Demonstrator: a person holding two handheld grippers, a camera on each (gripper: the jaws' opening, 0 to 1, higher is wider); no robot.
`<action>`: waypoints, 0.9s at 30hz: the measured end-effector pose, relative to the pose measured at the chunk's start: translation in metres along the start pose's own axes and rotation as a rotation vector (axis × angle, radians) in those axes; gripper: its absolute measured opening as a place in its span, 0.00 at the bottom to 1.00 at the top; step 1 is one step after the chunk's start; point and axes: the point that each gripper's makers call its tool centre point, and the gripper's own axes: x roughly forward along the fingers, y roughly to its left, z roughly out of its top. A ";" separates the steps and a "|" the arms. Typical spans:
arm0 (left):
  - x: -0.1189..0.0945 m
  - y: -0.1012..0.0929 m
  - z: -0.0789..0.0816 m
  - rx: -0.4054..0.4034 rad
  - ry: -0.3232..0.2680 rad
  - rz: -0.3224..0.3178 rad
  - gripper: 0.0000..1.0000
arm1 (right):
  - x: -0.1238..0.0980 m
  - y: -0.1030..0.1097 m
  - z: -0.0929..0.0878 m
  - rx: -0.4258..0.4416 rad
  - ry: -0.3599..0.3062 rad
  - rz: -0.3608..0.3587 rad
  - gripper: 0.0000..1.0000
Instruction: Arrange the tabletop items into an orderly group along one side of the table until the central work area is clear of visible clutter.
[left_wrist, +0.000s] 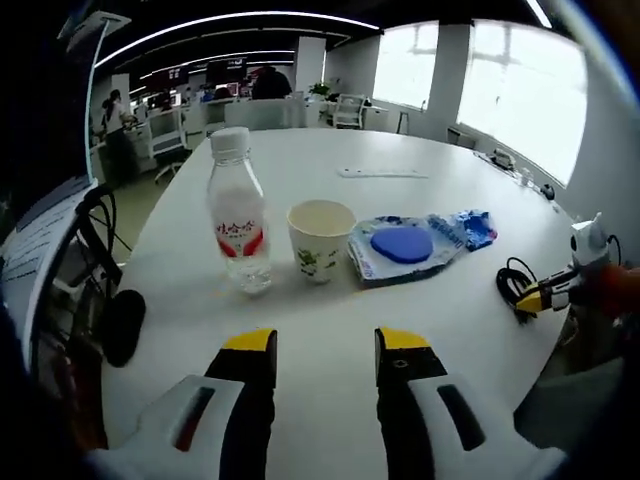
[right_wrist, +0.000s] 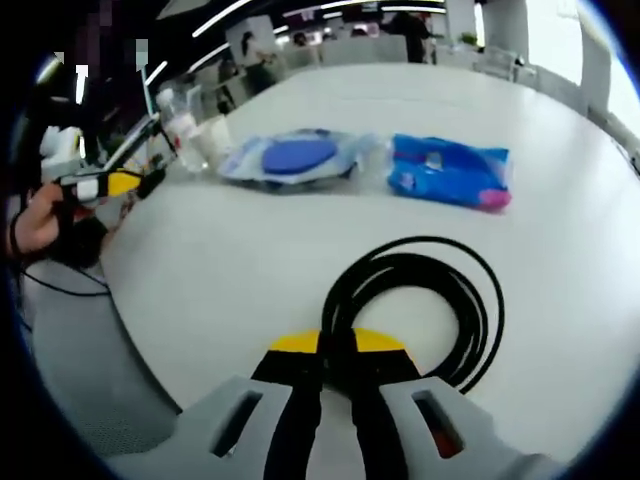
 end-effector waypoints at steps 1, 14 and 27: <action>-0.001 -0.001 -0.002 -0.006 0.002 -0.003 0.38 | 0.001 0.000 0.001 0.002 -0.001 0.001 0.07; -0.008 -0.001 -0.013 -0.016 0.012 -0.005 0.37 | 0.017 0.006 0.028 -0.018 -0.012 0.026 0.06; -0.021 0.006 -0.022 -0.033 0.005 0.007 0.37 | 0.034 0.014 0.045 -0.023 -0.017 0.039 0.06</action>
